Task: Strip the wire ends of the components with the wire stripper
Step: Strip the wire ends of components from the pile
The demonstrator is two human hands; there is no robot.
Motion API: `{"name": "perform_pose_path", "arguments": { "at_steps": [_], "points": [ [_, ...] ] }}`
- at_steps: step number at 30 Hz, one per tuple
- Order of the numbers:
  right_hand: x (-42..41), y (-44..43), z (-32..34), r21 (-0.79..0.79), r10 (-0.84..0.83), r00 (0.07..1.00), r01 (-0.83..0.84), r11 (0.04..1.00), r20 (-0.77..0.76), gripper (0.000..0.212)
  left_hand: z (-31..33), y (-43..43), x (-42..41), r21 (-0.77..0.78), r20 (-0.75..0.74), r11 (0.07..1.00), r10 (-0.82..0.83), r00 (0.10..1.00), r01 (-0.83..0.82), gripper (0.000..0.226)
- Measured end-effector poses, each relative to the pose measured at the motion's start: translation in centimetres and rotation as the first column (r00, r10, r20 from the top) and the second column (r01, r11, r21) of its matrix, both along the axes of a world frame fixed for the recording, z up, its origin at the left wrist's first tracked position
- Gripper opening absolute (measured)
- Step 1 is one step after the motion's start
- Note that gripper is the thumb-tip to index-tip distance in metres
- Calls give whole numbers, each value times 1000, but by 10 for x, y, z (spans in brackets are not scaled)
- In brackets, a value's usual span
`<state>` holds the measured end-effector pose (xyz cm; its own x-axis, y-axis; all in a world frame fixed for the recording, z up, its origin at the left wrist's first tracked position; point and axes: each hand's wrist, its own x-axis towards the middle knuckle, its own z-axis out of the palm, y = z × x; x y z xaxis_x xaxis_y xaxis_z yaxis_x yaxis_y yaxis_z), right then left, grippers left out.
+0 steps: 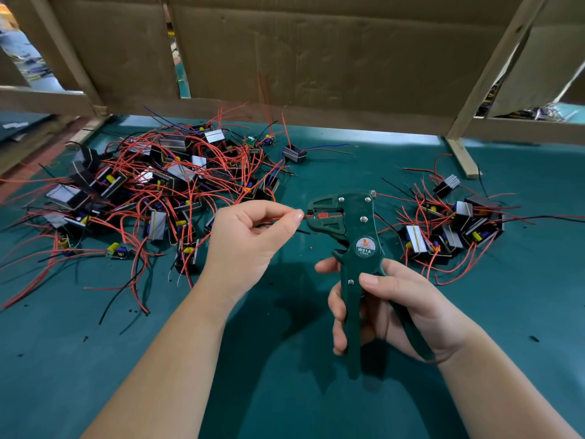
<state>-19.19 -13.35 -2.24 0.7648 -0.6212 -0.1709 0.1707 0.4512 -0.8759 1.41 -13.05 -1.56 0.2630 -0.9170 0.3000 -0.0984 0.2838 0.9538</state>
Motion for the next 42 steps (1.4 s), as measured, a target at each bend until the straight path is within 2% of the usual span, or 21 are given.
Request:
{"name": "perform_pose_path", "arguments": {
  "at_steps": [11, 15, 17, 20, 23, 26, 29, 33, 38, 42],
  "points": [
    [-1, -1, -1, -3, 7, 999, -7, 1000, -34, 52, -1, -1, 1, 12, 24, 1000, -20, 1000, 20, 10],
    [1, 1, -1, 7, -33, 998, 33, 999, -49, 37, -3, -1, 2, 3, 49, 1000, -20, 999, 20, 9],
    [4, 2, -1, 30, -75, 995, 77, 997, -61, 33, -4, -2, 2, 6, 73, 1000, -21, 997, 20, 2],
    [11, 6, -1, 82, -144, 985, 152, 985, -91, 43, -7, -3, 3, 41, 91, 999, -6, 996, 3, 10],
    [22, 10, -3, 59, -296, 937, 312, 948, -186, 49, -10, -6, 2, 101, 83, 995, 1, 997, -9, 9],
    [31, 9, -4, 73, -398, 893, 420, 904, -210, 54, -14, -7, 0, 119, 216, 993, -37, 976, 11, 11],
    [28, 6, 0, 161, -381, 921, 389, 907, -76, 44, -14, -7, 5, 94, 324, 995, -9, 946, -23, 20],
    [9, -1, 3, 221, -347, 938, 337, 915, 9, 43, -14, -9, 18, 70, 351, 995, 45, 935, -74, 23],
    [6, 2, 2, 230, -144, 988, 128, 965, 53, 62, -13, -12, 14, 108, 208, 993, 34, 978, -57, 16],
    [10, 5, 1, 239, -39, 998, 24, 971, 58, 60, -11, -11, 13, 101, 148, 993, 44, 988, -60, 26]
  ]
}}
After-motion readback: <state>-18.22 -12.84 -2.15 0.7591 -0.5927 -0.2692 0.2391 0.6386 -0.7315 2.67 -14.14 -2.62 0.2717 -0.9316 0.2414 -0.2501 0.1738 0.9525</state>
